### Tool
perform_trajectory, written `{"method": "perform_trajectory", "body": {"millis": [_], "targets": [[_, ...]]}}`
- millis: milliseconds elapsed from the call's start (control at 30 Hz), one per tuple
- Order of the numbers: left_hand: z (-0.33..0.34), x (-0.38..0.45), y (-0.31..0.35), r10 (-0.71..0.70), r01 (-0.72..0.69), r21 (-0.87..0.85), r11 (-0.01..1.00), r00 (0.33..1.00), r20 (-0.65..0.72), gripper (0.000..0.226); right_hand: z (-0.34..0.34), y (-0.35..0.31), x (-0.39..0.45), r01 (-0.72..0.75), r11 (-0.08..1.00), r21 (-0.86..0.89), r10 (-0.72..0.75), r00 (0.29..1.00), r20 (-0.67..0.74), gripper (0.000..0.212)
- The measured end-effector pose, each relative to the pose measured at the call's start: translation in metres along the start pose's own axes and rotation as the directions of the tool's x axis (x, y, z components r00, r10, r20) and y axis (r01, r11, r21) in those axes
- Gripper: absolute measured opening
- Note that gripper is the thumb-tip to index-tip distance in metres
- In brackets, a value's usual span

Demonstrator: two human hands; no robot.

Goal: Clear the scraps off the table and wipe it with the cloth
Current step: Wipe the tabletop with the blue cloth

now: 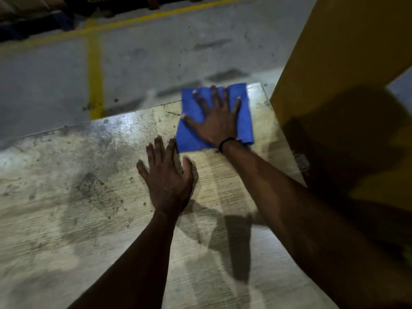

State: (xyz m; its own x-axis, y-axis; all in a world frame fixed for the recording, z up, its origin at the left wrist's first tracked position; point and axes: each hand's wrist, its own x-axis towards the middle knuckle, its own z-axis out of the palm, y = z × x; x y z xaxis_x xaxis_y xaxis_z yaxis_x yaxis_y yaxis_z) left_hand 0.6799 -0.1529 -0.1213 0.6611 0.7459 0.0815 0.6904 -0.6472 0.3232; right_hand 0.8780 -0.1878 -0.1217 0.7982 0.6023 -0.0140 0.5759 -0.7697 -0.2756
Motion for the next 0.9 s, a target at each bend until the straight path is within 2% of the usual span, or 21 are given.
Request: {"method": "perform_trajectory", "body": {"millis": [67, 133, 300, 400, 467, 600, 667, 767, 833, 900], "targets": [[0.001, 0.000, 0.000, -0.011, 0.011, -0.022, 1.000, 1.000, 0.005, 0.064, 0.008, -0.014, -0.021, 0.197, 0.980, 0.009, -0.197, 0.980, 0.029, 0.083], [0.001, 0.000, 0.000, -0.016, 0.016, -0.027, 0.999, 1.000, 0.008, 0.064, 0.004, 0.004, -0.020, 0.230, 0.973, 0.013, -0.231, 0.973, 0.017, 0.083], [-0.002, 0.000, 0.002, -0.003, 0.004, -0.031, 1.000, 1.000, 0.018, 0.064, -0.029, 0.083, 0.031, -0.094, 0.995, 0.010, 0.094, 0.995, 0.030, 0.085], [-0.003, 0.000, 0.001, -0.004, 0.004, -0.025, 1.000, 1.000, 0.023, 0.065, -0.028, 0.086, 0.029, -0.113, 0.993, 0.035, 0.111, 0.993, 0.035, 0.084], [-0.002, 0.000, 0.002, -0.007, 0.008, -0.030, 1.000, 1.000, 0.024, 0.065, -0.021, 0.077, 0.003, -0.049, 0.999, 0.013, 0.048, 0.999, 0.026, 0.085], [-0.001, 0.001, 0.002, -0.011, 0.011, -0.028, 1.000, 1.000, 0.014, 0.066, -0.009, 0.066, -0.090, 0.182, 0.981, -0.066, -0.184, 0.982, -0.032, 0.083], [-0.001, 0.001, 0.002, -0.007, 0.007, -0.023, 1.000, 1.000, 0.019, 0.066, -0.009, 0.079, -0.115, 0.204, 0.974, -0.102, -0.208, 0.977, -0.035, 0.082], [-0.002, 0.000, 0.001, -0.004, 0.004, -0.023, 1.000, 1.000, 0.029, 0.066, -0.017, 0.103, -0.085, 0.058, 0.990, -0.128, -0.068, 0.995, -0.078, 0.082], [-0.003, 0.000, 0.000, -0.004, 0.005, -0.025, 1.000, 0.999, 0.036, 0.066, -0.023, 0.103, -0.052, -0.073, 0.996, -0.052, 0.070, 0.996, -0.057, 0.082], [-0.003, 0.000, 0.001, 0.000, 0.002, -0.031, 1.000, 0.999, 0.046, 0.066, -0.021, 0.093, -0.038, -0.141, 0.990, -0.001, 0.141, 0.990, -0.031, 0.084]]}}
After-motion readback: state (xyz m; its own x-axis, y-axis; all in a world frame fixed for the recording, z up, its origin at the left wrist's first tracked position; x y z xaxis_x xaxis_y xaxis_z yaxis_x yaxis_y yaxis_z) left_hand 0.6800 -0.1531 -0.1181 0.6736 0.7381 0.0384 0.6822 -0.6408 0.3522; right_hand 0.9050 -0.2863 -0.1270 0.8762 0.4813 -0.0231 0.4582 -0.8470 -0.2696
